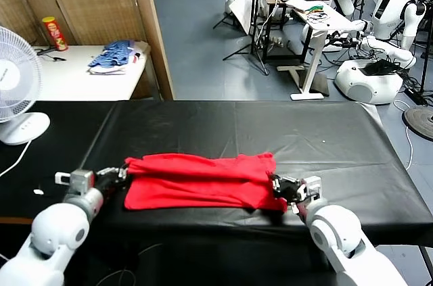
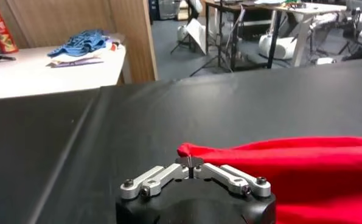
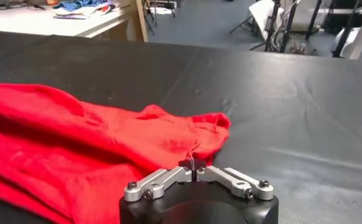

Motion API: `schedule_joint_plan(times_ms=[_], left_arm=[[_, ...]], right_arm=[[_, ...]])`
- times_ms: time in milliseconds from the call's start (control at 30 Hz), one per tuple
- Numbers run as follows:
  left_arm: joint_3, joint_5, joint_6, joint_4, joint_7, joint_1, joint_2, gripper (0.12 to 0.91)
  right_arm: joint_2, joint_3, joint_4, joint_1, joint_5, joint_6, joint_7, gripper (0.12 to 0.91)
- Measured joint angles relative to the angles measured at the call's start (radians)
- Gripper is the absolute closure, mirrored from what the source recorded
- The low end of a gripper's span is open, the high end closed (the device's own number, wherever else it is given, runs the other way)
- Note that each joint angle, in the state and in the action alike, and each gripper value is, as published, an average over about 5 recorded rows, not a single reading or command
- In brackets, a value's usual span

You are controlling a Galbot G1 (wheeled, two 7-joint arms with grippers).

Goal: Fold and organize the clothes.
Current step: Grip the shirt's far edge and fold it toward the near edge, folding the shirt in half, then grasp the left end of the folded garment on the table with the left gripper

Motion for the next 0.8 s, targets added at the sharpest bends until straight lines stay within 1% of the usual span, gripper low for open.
schedule_joint_plan(times_ms=[33,67,133,167,200,267,300,333,400,433,500,567,667,800], left_arm=[[-0.002,0.004,0.002,-0.006,0.0,0.009,-0.003,0.857],[-0.005,0.006,0.004,-0.012,0.0,0.018,-0.005,0.818],[-0.012,0.004,0.007,-0.025,0.003,0.033,-0.006,0.714],[-0.016,0.001,0.009,-0.03,0.005,0.038,-0.006,0.664],[-0.019,-0.002,0.011,-0.035,0.009,0.042,-0.006,0.597],[-0.027,-0.015,0.013,-0.04,0.014,0.042,-0.008,0.496],[-0.03,-0.025,0.012,-0.041,0.014,0.039,-0.011,0.429],[-0.033,-0.038,0.009,-0.039,0.011,0.034,-0.014,0.379],[-0.032,-0.071,0.002,-0.028,-0.004,0.017,-0.023,0.293],[-0.029,-0.087,-0.003,-0.02,-0.014,0.004,-0.028,0.265],[-0.018,-0.114,-0.009,0.005,-0.032,-0.032,-0.039,0.241],[-0.003,-0.134,-0.012,0.038,-0.043,-0.075,-0.051,0.235],[0.024,-0.158,-0.016,0.095,-0.048,-0.142,-0.073,0.233],[0.058,-0.173,-0.024,0.173,-0.044,-0.21,-0.101,0.232]], right_arm=[[-0.003,0.012,0.006,-0.002,0.008,0.001,-0.001,0.646],[-0.004,0.024,0.01,-0.003,0.015,0.004,-0.002,0.596],[-0.003,0.048,0.014,0.0,0.024,0.016,-0.002,0.495],[-0.001,0.057,0.013,0.004,0.024,0.024,0.001,0.429],[0.003,0.064,0.01,0.01,0.02,0.033,0.004,0.379],[0.016,0.07,-0.003,0.025,0.004,0.052,0.012,0.291],[0.024,0.07,-0.012,0.035,-0.009,0.06,0.015,0.263],[0.034,0.067,-0.024,0.047,-0.024,0.067,0.017,0.25],[0.057,0.056,-0.054,0.073,-0.057,0.079,0.019,0.232],[0.069,0.048,-0.071,0.087,-0.072,0.082,0.019,0.23],[0.092,0.033,-0.106,0.113,-0.092,0.087,0.019,0.228],[0.112,0.018,-0.142,0.134,-0.106,0.088,0.02,0.227],[0.145,-0.002,-0.195,0.163,-0.126,0.089,0.024,0.227],[0.188,-0.023,-0.259,0.194,-0.152,0.093,0.023,0.227]])
